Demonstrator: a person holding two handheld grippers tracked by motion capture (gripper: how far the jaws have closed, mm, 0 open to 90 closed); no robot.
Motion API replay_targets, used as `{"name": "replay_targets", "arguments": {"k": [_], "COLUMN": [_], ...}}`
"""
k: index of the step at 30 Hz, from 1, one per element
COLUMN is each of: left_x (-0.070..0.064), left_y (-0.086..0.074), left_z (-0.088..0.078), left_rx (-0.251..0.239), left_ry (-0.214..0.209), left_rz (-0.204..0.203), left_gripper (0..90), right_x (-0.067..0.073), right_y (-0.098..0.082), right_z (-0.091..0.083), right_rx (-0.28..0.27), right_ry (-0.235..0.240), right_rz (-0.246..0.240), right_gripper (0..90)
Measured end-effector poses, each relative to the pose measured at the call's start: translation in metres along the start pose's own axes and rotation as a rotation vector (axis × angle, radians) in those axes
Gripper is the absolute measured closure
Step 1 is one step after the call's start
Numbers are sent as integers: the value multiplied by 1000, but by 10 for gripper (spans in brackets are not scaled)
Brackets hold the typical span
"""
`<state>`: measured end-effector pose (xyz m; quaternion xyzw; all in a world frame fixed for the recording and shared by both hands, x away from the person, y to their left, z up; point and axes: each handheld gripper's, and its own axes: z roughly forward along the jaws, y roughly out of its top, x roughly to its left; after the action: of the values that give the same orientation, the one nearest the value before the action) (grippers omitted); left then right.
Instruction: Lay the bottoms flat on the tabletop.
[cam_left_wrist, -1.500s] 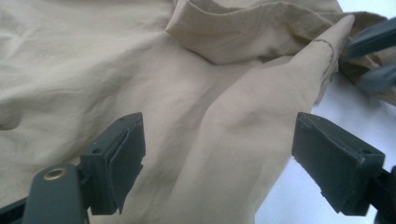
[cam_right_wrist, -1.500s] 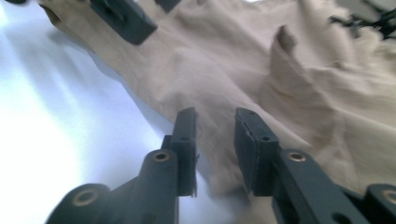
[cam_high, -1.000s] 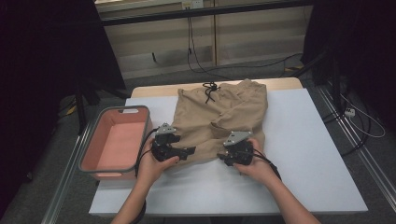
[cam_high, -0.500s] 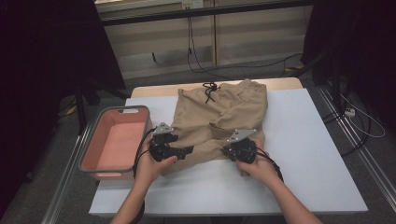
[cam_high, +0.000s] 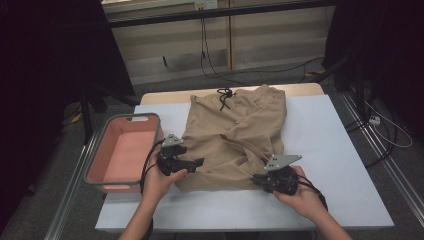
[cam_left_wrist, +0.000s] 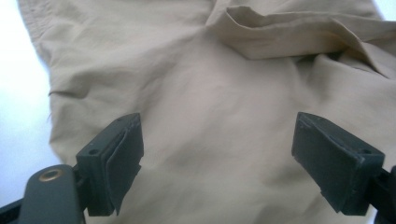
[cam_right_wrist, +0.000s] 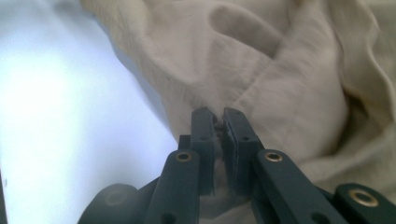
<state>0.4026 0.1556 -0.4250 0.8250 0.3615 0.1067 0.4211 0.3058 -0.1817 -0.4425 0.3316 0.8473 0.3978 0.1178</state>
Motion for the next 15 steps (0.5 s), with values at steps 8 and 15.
{"name": "replay_targets", "arguments": {"k": [8,15], "left_x": [6,11], "left_y": [-5,-13], "left_z": [0,5], "left_rx": [11,66], "left_ry": [89,95], "left_rz": [-29,-51], "left_gripper": [175,338], "right_x": [-14,-12], "right_y": [-12,-11], "right_z": [-1,4], "right_rx": [4,19], "right_ry": [-24,-37], "right_rz": [46,25], "right_gripper": [839,831]}}
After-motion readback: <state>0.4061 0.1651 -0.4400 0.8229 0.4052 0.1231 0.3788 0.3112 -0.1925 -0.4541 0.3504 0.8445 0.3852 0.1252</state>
